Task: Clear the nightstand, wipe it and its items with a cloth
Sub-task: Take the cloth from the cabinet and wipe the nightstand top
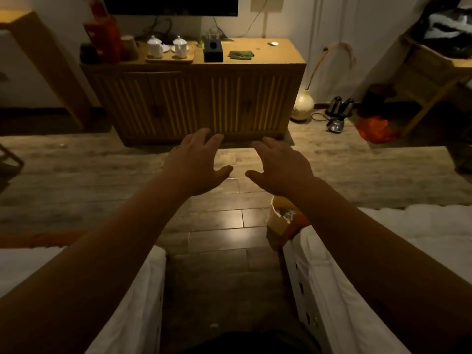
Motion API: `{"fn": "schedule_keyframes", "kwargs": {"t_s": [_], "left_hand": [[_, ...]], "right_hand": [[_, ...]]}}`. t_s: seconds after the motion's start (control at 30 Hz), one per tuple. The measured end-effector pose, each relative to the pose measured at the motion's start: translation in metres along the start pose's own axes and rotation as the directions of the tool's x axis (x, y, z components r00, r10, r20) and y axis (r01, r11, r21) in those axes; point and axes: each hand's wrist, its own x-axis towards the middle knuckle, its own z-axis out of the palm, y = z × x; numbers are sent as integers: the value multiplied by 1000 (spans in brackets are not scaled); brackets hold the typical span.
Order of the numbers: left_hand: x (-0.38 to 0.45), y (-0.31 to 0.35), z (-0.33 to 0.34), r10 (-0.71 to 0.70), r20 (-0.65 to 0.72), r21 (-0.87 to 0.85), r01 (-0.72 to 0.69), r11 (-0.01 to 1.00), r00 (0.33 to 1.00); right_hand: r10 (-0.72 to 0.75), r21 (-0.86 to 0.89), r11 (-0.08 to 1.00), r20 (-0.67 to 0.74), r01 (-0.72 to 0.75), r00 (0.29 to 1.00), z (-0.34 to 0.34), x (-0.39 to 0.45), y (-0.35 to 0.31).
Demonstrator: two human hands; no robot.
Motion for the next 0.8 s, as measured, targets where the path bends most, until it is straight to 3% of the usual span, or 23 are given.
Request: {"fn": "schedule_keyframes", "kwargs": {"t_s": [0.37,0.8], "left_hand": [[251,-66,55,9,43,18,-10,1000,999],[550,-148,92,-15,63,-21,16,1000,998]], "right_hand": [[19,15,1000,53,-20,998,73,243,93],[-17,25,1000,111,14,994,108,543,195]]}}
